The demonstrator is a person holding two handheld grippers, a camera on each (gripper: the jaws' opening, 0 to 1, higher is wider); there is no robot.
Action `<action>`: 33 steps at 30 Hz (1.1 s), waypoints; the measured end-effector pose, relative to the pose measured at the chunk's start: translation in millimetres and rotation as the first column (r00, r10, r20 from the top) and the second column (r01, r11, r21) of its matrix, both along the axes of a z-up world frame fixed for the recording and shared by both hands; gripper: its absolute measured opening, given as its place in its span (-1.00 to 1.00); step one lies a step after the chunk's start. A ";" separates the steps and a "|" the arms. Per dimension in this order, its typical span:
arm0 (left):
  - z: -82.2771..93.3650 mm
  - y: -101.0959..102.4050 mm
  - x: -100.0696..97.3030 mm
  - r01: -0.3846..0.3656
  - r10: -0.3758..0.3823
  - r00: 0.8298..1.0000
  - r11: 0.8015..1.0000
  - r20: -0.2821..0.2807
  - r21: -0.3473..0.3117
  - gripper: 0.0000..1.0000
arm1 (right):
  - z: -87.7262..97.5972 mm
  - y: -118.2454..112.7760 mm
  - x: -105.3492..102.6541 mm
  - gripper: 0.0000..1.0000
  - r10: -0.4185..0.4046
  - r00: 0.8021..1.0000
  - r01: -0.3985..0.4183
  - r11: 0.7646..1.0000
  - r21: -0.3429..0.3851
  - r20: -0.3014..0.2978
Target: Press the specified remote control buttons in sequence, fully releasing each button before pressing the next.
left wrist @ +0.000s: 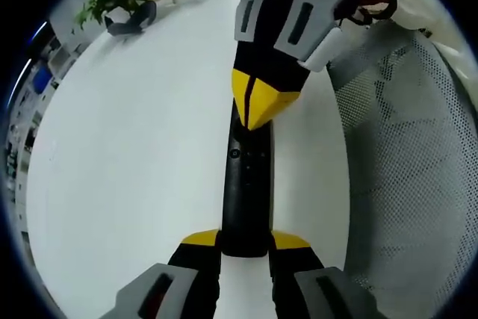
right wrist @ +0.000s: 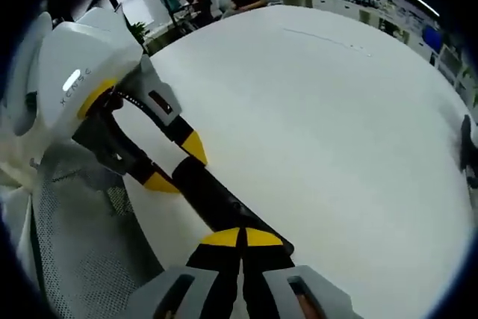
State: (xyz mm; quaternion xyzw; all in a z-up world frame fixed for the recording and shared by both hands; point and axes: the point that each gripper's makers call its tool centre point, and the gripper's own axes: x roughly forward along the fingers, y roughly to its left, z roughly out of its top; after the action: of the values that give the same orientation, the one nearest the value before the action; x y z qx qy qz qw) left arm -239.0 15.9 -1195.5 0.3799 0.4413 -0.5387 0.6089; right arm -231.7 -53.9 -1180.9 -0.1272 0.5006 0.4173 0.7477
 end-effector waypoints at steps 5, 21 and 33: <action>-0.2 0.0 0.1 0.001 -0.001 1.000 1.000 0.000 0.002 -0.54 | -1.4 1.0 -2.0 -1.00 0.026 1.000 -0.026 1.000 -0.011 -0.001; -0.2 0.1 0.8 0.004 -0.004 1.000 1.000 -0.011 -0.007 -0.54 | -3.7 -0.2 1.2 -1.00 0.005 0.994 -0.010 0.999 -0.041 -0.112; 0.3 0.3 0.2 0.027 -0.027 1.000 0.999 -0.003 -0.044 -0.55 | -3.0 0.1 0.3 -1.00 -0.051 0.980 0.046 0.998 -0.034 -0.192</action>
State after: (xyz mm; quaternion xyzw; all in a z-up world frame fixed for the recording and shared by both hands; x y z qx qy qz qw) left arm -238.8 16.2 -1195.2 0.3715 0.4253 -0.5571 0.6089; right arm -231.4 -53.9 -1183.9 -0.0849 0.5795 0.4021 0.7038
